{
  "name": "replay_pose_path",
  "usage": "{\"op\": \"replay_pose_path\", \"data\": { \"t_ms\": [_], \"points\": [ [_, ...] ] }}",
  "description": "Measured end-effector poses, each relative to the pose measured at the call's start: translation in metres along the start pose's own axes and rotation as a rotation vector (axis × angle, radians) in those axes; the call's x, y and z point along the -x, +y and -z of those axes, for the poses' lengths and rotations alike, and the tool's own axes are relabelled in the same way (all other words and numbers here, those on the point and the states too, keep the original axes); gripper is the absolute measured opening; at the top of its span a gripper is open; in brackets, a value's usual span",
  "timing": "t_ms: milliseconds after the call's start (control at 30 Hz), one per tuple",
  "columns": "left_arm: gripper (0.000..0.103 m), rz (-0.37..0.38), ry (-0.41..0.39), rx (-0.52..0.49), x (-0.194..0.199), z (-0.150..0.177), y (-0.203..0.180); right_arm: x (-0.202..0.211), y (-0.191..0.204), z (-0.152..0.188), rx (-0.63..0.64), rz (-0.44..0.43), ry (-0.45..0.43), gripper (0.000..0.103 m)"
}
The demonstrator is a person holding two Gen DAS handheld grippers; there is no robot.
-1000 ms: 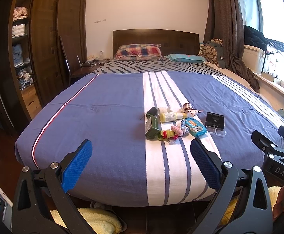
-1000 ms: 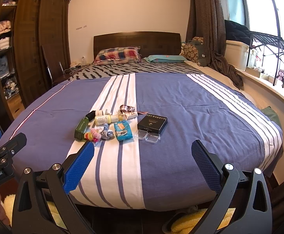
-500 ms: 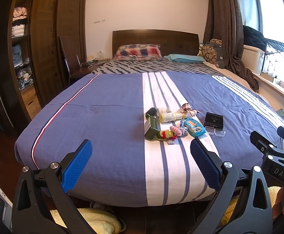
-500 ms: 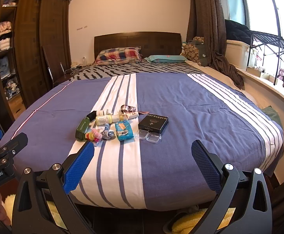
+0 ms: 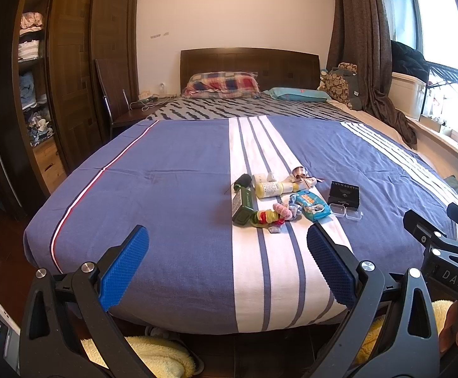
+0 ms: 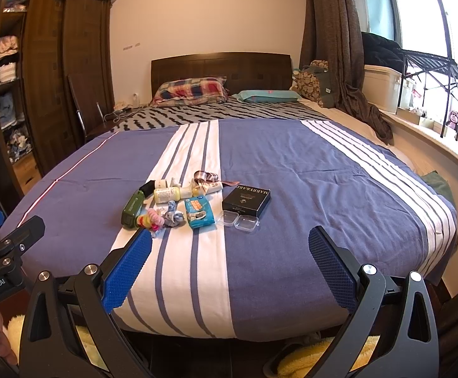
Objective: Collect trash
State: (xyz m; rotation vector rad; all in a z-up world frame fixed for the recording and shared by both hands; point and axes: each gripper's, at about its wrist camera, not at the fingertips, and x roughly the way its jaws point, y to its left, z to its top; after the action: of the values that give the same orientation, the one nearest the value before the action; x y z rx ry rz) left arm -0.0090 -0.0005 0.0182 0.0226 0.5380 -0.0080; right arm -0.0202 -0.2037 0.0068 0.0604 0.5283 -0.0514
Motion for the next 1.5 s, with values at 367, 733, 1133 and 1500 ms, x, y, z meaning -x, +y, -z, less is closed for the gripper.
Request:
{"op": "replay_pose_path", "data": {
  "t_ms": [367,733,1133,1500],
  "points": [
    [0.095,0.002,0.001,-0.001,0.000,0.000,-0.001,0.001,-0.001,0.000,-0.003,-0.002,0.000,0.100],
    [0.095,0.001,0.029,0.004,-0.014,0.006,0.004,-0.016,-0.003,0.005,-0.009,-0.001,0.024,0.100],
    [0.095,0.022,0.123,0.019,-0.064,0.019,0.016,-0.058,-0.018,0.015,-0.039,0.025,0.090,0.100],
    [0.095,0.052,0.198,-0.018,-0.124,0.019,0.010,-0.117,-0.038,0.011,-0.065,0.054,0.132,0.100]
  ]
}}
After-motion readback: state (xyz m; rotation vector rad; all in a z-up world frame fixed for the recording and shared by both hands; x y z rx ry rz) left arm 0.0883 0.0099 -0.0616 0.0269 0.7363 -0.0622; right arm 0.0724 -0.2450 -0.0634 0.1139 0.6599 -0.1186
